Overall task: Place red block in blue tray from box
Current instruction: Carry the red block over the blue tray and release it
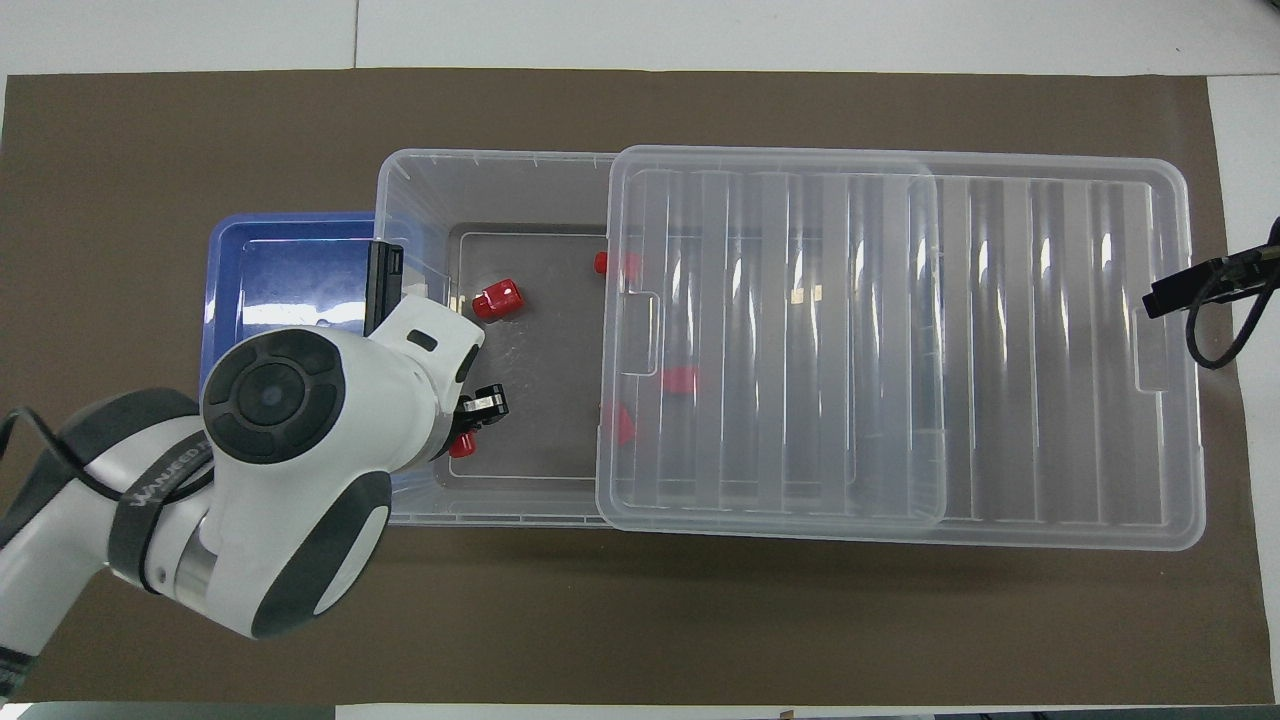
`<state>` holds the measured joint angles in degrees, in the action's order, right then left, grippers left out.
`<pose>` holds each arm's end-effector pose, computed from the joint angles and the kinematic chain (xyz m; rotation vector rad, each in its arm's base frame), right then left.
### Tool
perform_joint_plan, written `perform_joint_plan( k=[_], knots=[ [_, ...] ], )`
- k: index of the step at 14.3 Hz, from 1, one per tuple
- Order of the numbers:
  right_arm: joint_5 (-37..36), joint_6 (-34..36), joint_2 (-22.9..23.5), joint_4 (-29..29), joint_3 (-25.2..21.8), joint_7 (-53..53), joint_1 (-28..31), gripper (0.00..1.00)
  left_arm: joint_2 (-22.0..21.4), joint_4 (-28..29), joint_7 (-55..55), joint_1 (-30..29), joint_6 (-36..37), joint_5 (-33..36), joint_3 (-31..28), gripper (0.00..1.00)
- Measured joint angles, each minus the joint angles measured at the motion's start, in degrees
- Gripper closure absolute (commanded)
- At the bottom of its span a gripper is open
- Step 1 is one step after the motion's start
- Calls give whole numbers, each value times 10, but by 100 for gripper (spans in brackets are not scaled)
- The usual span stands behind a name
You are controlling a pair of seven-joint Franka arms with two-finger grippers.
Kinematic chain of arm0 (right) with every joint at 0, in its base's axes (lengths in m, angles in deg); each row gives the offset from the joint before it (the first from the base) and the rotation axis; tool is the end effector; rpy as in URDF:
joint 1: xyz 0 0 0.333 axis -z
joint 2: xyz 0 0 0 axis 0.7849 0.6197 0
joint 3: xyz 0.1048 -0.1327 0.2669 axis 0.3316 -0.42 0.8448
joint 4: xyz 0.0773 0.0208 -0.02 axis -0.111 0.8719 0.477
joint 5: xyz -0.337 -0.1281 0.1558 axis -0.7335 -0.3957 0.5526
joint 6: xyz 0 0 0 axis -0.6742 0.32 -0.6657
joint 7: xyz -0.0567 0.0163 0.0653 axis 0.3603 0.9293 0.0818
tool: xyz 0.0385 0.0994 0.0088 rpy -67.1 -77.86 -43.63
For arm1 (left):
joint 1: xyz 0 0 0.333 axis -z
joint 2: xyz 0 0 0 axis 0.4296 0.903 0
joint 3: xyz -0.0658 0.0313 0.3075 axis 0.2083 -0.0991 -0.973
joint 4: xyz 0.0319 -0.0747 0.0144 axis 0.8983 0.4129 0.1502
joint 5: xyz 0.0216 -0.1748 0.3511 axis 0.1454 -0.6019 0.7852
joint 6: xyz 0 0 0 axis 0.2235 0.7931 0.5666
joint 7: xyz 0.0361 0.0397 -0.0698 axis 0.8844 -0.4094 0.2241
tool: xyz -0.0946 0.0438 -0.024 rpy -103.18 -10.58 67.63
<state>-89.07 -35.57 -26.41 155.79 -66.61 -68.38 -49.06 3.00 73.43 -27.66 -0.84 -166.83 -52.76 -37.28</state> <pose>0.5790 -0.0633 0.5755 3.1188 0.2483 -0.1425 0.4408 -0.2363 0.4922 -3.1247 -0.2720 0.0101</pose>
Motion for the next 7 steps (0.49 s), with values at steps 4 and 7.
perform_joint_plan(
  k=[4, 7],
  knots=[
    [-9, 6, 0, -10, -5, 11, -7, 0, -18, -1, -107, -78, 13, 1, -3, 100],
    [-24, -6, 2, -7, -26, 6, -2, 0, -12, 1, -218, -157, -3, 2, -5, 100]
  ],
)
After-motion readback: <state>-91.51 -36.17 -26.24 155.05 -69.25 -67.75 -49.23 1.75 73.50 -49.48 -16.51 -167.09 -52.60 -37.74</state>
